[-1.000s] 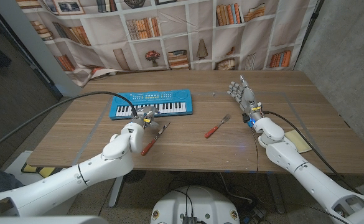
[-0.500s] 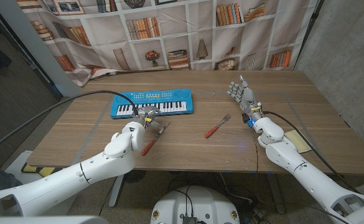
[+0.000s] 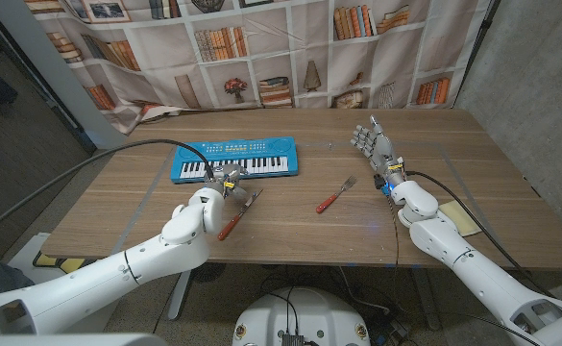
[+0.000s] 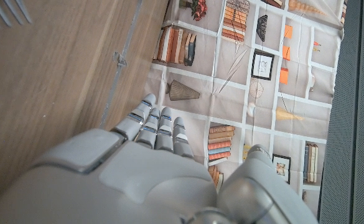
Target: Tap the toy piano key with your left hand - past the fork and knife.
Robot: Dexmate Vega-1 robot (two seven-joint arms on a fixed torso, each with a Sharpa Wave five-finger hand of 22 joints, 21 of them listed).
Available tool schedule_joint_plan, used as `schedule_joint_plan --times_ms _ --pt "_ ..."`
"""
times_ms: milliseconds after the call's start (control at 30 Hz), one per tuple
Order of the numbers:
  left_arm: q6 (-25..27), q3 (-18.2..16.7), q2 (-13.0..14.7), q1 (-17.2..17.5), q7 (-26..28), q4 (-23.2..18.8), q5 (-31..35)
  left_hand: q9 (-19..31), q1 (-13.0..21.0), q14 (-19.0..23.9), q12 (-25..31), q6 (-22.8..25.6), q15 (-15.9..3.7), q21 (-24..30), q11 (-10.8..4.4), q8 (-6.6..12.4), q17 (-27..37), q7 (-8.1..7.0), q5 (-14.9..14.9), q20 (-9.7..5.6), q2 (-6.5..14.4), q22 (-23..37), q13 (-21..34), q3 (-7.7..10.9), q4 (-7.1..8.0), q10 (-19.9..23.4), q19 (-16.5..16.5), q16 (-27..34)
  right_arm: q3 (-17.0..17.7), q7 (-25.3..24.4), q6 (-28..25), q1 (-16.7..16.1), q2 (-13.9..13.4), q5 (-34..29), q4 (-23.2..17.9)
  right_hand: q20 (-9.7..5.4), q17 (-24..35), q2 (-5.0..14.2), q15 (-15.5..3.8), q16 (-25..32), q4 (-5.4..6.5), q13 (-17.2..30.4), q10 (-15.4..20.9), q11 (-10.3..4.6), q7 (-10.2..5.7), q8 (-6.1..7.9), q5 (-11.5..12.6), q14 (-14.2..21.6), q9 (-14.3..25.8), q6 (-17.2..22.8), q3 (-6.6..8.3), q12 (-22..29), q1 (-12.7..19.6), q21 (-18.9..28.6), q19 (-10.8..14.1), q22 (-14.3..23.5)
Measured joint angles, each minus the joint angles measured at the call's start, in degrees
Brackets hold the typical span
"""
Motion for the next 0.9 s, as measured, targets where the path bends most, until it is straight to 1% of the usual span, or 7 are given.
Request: schedule_joint_plan --times_ms 67,200,267,333,567,900 --pt "0.0 0.0 0.0 0.0 0.0 -0.2 0.0 0.0 -0.1 0.0 0.0 0.0 0.00 0.0 0.01 -0.01 0.0 0.00 0.0 0.00 0.1 0.0 0.0 0.00 0.00 0.0 0.0 0.0 0.0 0.0 0.1 0.0 0.0 0.0 0.0 0.00 0.0 0.00 0.21 0.0 0.00 0.0 0.0 0.00 -0.30 0.00 0.0 0.2 0.0 0.3 0.00 0.0 0.0 0.0 0.0 0.0" --pt "0.0 -0.1 0.1 0.2 0.0 -0.6 0.0 0.2 -0.3 0.0 0.0 0.0 0.00 0.0 0.04 -0.01 -0.1 0.00 0.0 0.00 0.0 -0.3 0.0 0.00 0.00 0.0 0.0 0.0 0.0 0.0 0.2 0.0 0.0 0.0 0.0 -0.20 0.0 0.00 0.25 0.0 -0.01 0.0 0.0 -0.03 -0.31 0.00 0.0 0.3 0.0 0.3 0.01 0.0 0.0 0.0 0.2 0.0" --pt "0.4 -0.2 0.2 0.2 0.3 -0.8 0.6 0.3 -0.4 0.0 0.0 0.0 0.00 0.0 0.04 0.01 -0.1 0.01 0.0 0.00 -0.1 -0.3 0.0 0.00 0.00 0.0 0.0 0.0 0.1 0.0 0.3 0.1 0.0 -0.1 0.0 -0.20 0.0 0.00 0.21 0.0 -0.17 0.0 0.7 -0.10 -0.31 0.00 0.0 0.3 0.0 0.3 0.17 0.0 0.0 0.0 0.2 0.0" --pt "0.5 -0.4 0.2 0.3 0.6 -0.9 0.8 0.3 -0.5 0.0 0.0 0.0 0.00 0.0 0.05 0.07 -0.1 0.00 0.0 0.00 0.1 -0.4 0.0 0.00 0.00 0.0 0.0 0.0 0.2 0.1 0.3 0.1 -0.1 -0.1 0.0 -0.20 0.0 0.00 -0.04 0.0 -0.17 0.0 0.7 -0.10 -0.31 0.00 0.0 0.6 0.0 0.3 0.17 0.0 0.0 0.0 0.2 0.0" --pt "0.8 -0.9 -0.1 0.6 1.6 -1.3 1.4 0.1 -0.5 0.0 0.0 0.1 0.00 0.0 0.06 0.28 -0.1 -0.09 0.0 0.00 0.1 -0.5 0.1 0.00 0.00 0.0 0.0 0.0 0.2 0.1 0.4 0.2 -0.1 -0.1 0.1 -0.20 0.0 0.00 -0.04 0.0 -0.16 0.0 0.7 -0.10 -0.31 0.00 0.0 0.6 0.0 0.3 0.17 0.0 0.0 0.0 0.2 0.0" --pt "1.0 -1.4 -0.3 0.8 3.2 -2.0 2.6 0.1 -0.8 0.0 -0.9 0.0 0.00 0.0 -0.13 0.28 -0.1 0.04 0.0 0.00 0.4 -0.8 -1.1 0.00 0.00 0.1 0.0 0.0 0.3 0.1 0.5 0.3 0.0 -0.1 0.3 -0.20 0.0 0.00 -0.05 0.0 -0.16 0.0 0.7 -0.10 -0.31 0.00 0.0 0.5 0.0 0.3 0.17 0.0 0.0 0.0 0.2 0.0"
